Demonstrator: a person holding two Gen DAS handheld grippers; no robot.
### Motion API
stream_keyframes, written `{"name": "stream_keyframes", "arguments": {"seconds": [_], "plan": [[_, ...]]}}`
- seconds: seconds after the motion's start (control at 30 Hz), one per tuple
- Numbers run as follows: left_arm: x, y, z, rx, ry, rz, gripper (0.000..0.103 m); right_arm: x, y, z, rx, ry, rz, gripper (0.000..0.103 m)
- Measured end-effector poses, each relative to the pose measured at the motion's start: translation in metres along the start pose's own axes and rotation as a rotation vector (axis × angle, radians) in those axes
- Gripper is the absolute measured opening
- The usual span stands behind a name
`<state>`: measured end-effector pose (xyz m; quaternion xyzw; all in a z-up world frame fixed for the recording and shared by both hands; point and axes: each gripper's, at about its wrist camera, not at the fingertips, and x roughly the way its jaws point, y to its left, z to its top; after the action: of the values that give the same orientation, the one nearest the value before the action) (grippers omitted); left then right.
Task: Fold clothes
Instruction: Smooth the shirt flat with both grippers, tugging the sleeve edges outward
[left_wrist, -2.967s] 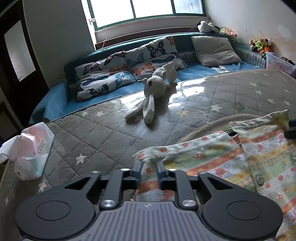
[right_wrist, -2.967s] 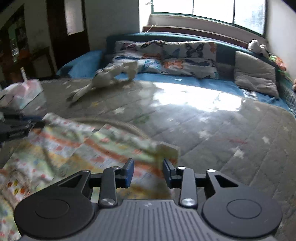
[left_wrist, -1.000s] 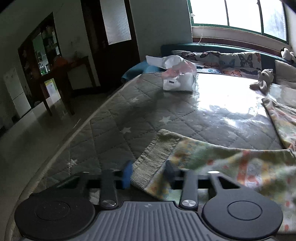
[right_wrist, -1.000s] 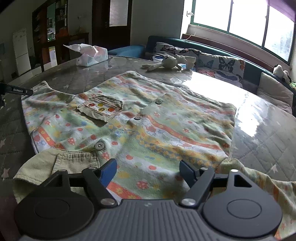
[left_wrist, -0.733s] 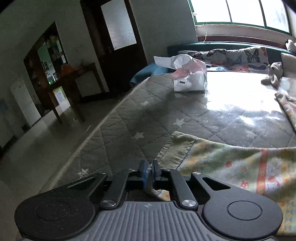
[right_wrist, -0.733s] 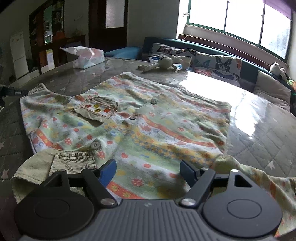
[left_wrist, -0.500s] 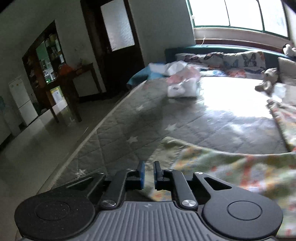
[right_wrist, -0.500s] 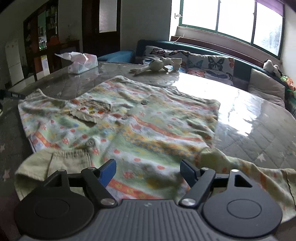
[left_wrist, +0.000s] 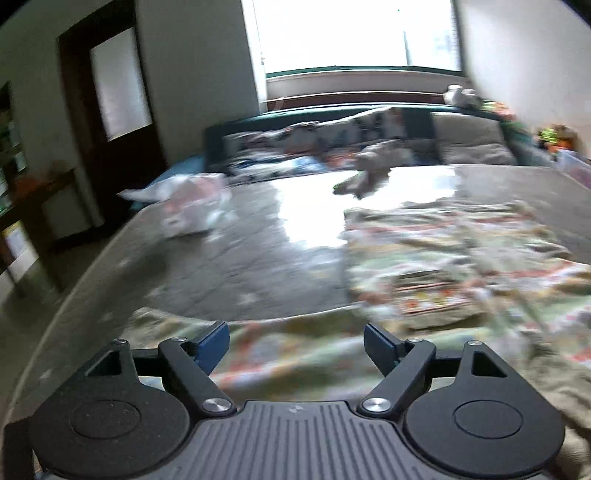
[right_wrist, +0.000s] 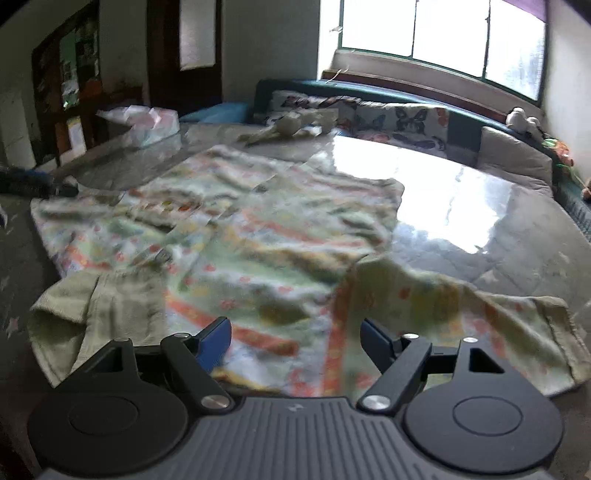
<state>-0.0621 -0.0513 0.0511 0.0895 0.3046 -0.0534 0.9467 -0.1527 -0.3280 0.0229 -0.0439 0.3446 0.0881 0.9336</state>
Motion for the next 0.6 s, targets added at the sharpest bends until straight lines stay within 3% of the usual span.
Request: {"name": "stream_keyframes", "arguments": {"seconds": [0.23,0.43,0.6], "plan": [[0.002,-0.052,0.004,0.084,0.000,-0.102,0.083,0.014,-0.033,0.018,0.055,-0.047,0.021,0.079],[0.005,-0.070,0.008,0.128,0.000,-0.128,0.082,0.036,-0.062,0.016,0.117,-0.020,-0.020,0.079],[0.008,-0.082,0.017,0.160,-0.012,-0.151,0.083,0.026,-0.093,0.002,0.203,-0.030,-0.066,0.079]]}}
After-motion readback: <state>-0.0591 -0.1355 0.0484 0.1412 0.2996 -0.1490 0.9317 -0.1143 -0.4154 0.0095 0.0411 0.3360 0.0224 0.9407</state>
